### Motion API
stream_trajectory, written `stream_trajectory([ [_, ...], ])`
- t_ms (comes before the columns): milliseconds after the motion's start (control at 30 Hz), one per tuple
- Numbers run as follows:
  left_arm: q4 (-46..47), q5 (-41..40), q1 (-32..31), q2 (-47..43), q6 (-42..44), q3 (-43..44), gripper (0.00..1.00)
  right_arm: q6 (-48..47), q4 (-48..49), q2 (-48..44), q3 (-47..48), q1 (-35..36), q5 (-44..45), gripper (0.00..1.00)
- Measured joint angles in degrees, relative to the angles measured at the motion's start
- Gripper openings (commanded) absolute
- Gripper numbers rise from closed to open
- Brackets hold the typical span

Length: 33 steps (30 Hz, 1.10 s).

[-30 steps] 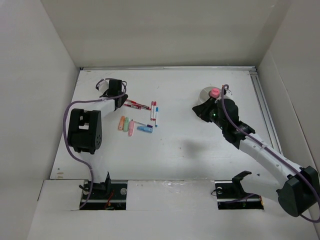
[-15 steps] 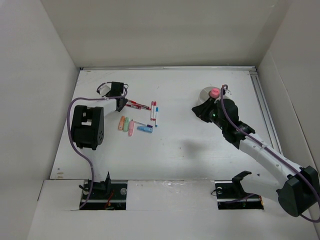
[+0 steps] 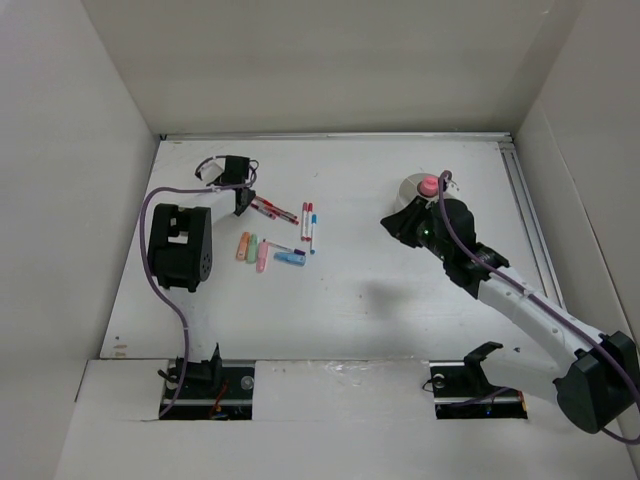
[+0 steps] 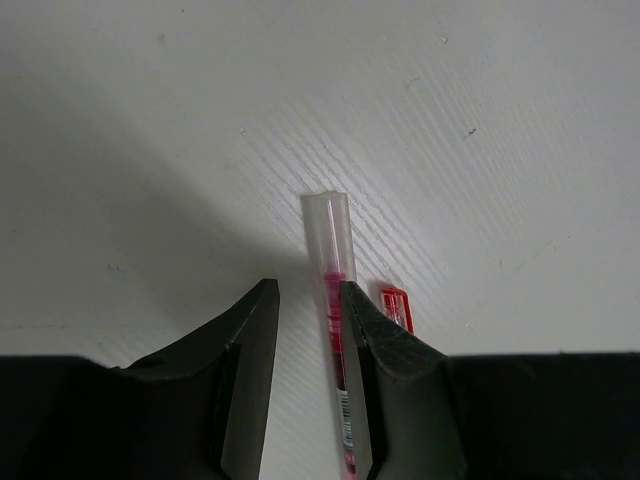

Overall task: Sort the stationery into containers
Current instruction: Pick up the pen from the center of the board.

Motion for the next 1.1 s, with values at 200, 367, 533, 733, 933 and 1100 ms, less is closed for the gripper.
stream_trajectory([
  [200, 1.77, 0.31, 0.00, -1.44, 0.42, -2.56, 0.23, 0.00, -0.02, 0.00, 0.02, 0.04, 0.02, 0.30],
  [367, 2.10, 1.20, 0.00, -3.50, 1.05, -4.68, 0.24, 0.00, -0.02, 0.22, 0.04, 0.39, 0.00, 0.30],
  [533, 2.80, 1.53, -0.26, -7.17, 1.92, -6.05, 0.29, -0.07, -0.07, 0.81, 0.11, 0.46, 0.09, 0.30],
  [733, 3.39, 1.53, -0.74, -6.91, 2.97, -4.57, 0.29, -0.26, -0.26, 1.18, 0.13, 0.92, 0.09, 0.30],
  [933, 2.10, 1.01, -0.83, -2.16, 3.74, 0.61, 0.29, -0.26, -0.46, 1.18, 0.13, 1.07, 0.09, 0.30],
  [1100, 0.37, 0.35, -0.83, 0.81, 4.33, 1.62, 0.29, -0.28, -0.46, 1.18, 0.13, 1.18, 0.11, 0.30],
])
